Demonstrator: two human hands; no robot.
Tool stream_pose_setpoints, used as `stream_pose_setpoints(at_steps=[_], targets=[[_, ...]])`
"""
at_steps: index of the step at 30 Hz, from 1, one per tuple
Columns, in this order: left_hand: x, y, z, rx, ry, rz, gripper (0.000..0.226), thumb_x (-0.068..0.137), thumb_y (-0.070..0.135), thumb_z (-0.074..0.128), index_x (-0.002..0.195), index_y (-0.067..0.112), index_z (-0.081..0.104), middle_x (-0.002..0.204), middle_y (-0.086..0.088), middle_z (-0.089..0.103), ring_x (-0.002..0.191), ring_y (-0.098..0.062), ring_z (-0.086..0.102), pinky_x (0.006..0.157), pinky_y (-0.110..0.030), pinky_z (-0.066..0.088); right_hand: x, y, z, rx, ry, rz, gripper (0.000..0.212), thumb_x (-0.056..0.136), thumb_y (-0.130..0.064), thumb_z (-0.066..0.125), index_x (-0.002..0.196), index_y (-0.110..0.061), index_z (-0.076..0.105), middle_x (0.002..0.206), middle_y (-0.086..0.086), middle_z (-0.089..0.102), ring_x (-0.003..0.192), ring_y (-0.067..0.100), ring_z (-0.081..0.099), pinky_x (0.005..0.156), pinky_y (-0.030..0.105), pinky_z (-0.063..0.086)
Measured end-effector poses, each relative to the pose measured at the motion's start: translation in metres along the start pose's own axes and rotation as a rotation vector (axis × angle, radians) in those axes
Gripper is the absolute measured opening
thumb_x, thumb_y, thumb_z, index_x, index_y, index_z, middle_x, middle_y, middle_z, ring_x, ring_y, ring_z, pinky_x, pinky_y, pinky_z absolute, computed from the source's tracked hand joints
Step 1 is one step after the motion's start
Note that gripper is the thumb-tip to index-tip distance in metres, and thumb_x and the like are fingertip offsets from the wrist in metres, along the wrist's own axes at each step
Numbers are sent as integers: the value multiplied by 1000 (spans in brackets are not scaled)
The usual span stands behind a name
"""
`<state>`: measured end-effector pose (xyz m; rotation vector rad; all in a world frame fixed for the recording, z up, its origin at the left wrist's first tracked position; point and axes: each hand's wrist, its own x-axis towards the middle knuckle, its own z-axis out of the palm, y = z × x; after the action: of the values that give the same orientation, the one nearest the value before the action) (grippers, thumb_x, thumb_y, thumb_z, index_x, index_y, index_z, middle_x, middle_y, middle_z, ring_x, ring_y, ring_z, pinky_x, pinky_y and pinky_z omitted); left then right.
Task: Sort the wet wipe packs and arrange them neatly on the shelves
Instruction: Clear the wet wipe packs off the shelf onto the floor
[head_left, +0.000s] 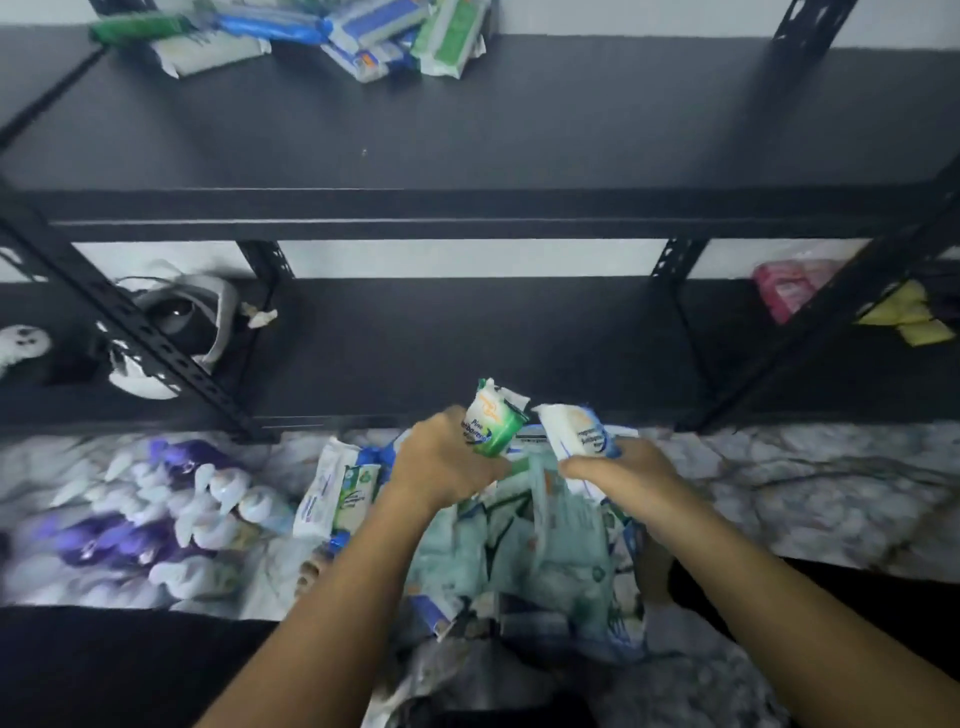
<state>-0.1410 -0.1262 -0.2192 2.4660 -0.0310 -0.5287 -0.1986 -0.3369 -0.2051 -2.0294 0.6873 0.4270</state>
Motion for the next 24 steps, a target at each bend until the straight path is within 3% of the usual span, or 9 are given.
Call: stream_pose_setpoints(at_steps=[4, 7, 11, 13, 15, 19, 21, 24], targets=[[9, -67, 57, 75, -57, -161, 56, 68, 56, 75, 110, 23, 58, 97, 4, 65, 84, -21, 55, 74, -30, 46, 21, 30, 65, -4, -64, 158, 27, 69, -37, 81, 85, -16, 73, 77, 4, 73, 68, 18, 69, 52, 25, 44], [15, -94, 78, 108, -77, -211, 67, 68, 65, 75, 115, 20, 58, 106, -2, 67, 93, -25, 63, 76, -32, 50, 34, 39, 103, -12, -25, 187, 29, 67, -40, 79, 80, -16, 70, 73, 3, 73, 67, 20, 70, 58, 31, 55], [28, -118, 90, 42, -169, -256, 75, 62, 71, 76, 113, 21, 54, 103, -1, 66, 87, -22, 68, 77, -35, 58, 52, 49, 135, -95, -52, 187, 37, 69, -49, 76, 89, -19, 69, 87, 1, 70, 75, 17, 67, 60, 28, 54], [35, -129, 89, 11, -124, -257, 71, 67, 72, 74, 113, 22, 52, 103, 1, 66, 89, -21, 66, 75, -33, 55, 61, 53, 144, -233, 29, 131, 48, 66, -61, 69, 90, -19, 68, 103, 3, 66, 90, 21, 65, 73, 34, 58], [40, -140, 82, -22, -60, -273, 65, 74, 72, 69, 113, 23, 50, 100, 3, 65, 89, -20, 63, 73, -32, 48, 70, 52, 151, -469, 122, 58, 59, 68, -66, 64, 104, -19, 62, 117, 6, 54, 112, 28, 51, 83, 37, 51], [64, -190, 81, -134, 76, -396, 65, 61, 77, 65, 106, 31, 56, 96, 3, 65, 78, -18, 68, 71, -41, 60, 86, 46, 164, -653, 198, -25, 77, 79, -61, 62, 143, -28, 34, 124, 6, 56, 119, 29, 44, 90, 43, 38], [68, -201, 73, -151, 103, -446, 65, 69, 61, 73, 120, 25, 54, 112, -4, 61, 94, -28, 68, 85, -47, 58, 95, 50, 172, -724, 211, -61, 83, 85, -62, 54, 153, -36, 15, 125, 4, 57, 118, 29, 43, 89, 45, 33], [71, -206, 68, -138, 74, -521, 69, 84, 34, 72, 141, 15, 39, 132, -12, 47, 116, -35, 56, 97, -49, 50, 103, 59, 184, -824, 206, -103, 80, 91, -60, 48, 157, -37, 9, 141, 9, 43, 126, 31, 39, 98, 48, 32]])
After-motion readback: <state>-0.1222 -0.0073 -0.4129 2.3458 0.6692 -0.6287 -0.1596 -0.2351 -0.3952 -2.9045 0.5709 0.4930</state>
